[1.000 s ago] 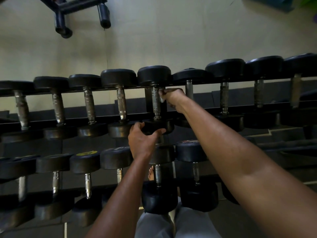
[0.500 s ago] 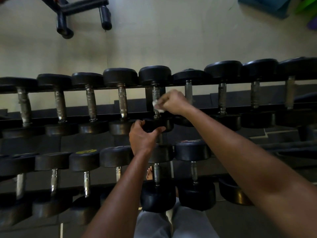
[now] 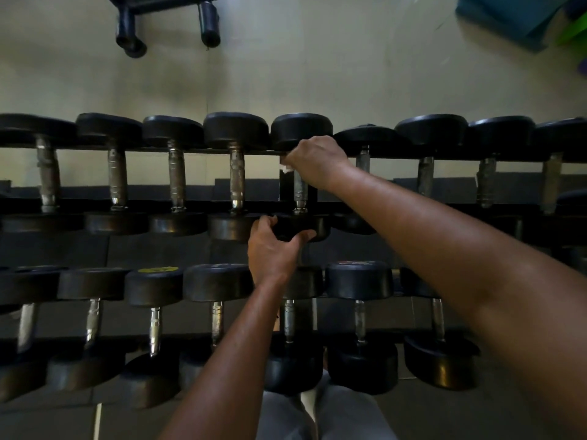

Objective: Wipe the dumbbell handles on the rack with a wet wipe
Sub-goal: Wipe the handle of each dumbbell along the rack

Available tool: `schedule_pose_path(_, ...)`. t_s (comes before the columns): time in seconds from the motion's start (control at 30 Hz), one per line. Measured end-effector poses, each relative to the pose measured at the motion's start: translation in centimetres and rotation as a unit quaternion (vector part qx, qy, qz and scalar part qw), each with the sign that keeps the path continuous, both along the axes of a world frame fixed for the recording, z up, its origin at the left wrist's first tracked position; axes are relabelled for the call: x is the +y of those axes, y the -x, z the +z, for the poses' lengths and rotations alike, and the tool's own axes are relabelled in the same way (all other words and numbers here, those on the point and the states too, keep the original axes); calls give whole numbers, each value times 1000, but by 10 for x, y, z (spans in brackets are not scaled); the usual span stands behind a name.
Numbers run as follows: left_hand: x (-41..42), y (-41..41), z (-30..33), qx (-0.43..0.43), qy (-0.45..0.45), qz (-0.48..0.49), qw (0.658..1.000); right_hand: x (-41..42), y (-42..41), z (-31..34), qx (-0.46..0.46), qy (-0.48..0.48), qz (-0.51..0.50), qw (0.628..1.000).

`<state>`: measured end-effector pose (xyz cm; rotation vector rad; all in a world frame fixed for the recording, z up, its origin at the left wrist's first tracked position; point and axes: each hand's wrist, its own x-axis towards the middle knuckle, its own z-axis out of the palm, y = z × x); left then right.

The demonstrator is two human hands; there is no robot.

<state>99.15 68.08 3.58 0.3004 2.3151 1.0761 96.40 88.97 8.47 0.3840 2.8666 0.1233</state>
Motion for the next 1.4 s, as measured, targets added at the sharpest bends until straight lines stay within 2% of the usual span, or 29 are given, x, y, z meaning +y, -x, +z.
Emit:
schedule_pose_path(0.2, -4, -6, 0, -2, -18, -3, 1000, -21, -12, -5, -90, 97, 33, 991)
schedule_pose_path(0.33, -16, -31, -4, 26, -41, 36, 998, -26, -34, -22, -62, 230, -49, 970)
schedule_pose_path(0.4, -23, -47, -10, -30, -42, 117, 992, -15, -45, -21, 17, 334, -156, 929)
schedule_pose_path(0.5, -17, -54, -22, -202, -79, 183, 959, 3, -60, -22, 169, 428, -306, 834)
schedule_pose_path(0.6, 3, -52, -30, -244, -121, 194, 942, 11, -69, -29, 279, 495, -390, 725)
schedule_pose_path(0.67, 13, -52, -36, -249, -158, 242, 925, 12, -69, -35, 306, 513, -393, 699)
schedule_pose_path(0.77, 21, -56, -45, -255, -216, 305, 892, 12, -68, -49, 305, 519, -373, 706)
schedule_pose_path(0.87, 22, -56, -50, -249, -245, 337, 874, 19, -74, -56, 274, 470, -330, 772)
schedule_pose_path(0.93, 18, -51, -59, -262, -255, 332, 869, 23, -78, -59, 266, 447, -317, 793)
schedule_pose_path(1.0, 14, -44, -69, -316, -274, 328, 847, 24, -78, -63, 283, 433, -324, 793)
schedule_pose_path(1.1, 18, -33, -77, -441, -279, 336, 784, 16, -76, -71, 316, 393, -320, 802)
schedule_pose_path(1.17, 20, -30, -79, -496, -276, 353, 744, 9, -74, -73, 334, 361, -312, 813)
schedule_pose_path(1.23, 20, -31, -74, -515, -271, 345, 736, 1, -70, -70, 356, 331, -304, 819)
schedule_pose_path(1.3, 12, -38, -60, -495, -248, 326, 767, -5, -67, -66, 380, 303, -293, 824)
schedule_pose_path(1.33, 6, -44, -48, -465, -214, 315, 799, -8, -65, -64, 389, 290, -293, 824)
schedule_pose_path(1.37, -1, -49, -34, -411, -172, 304, 842, -10, -63, -63, 398, 277, -295, 823)
schedule_pose_path(1.4, -8, -53, -21, -303, -123, 287, 900, -11, -60, -62, 409, 266, -299, 820)
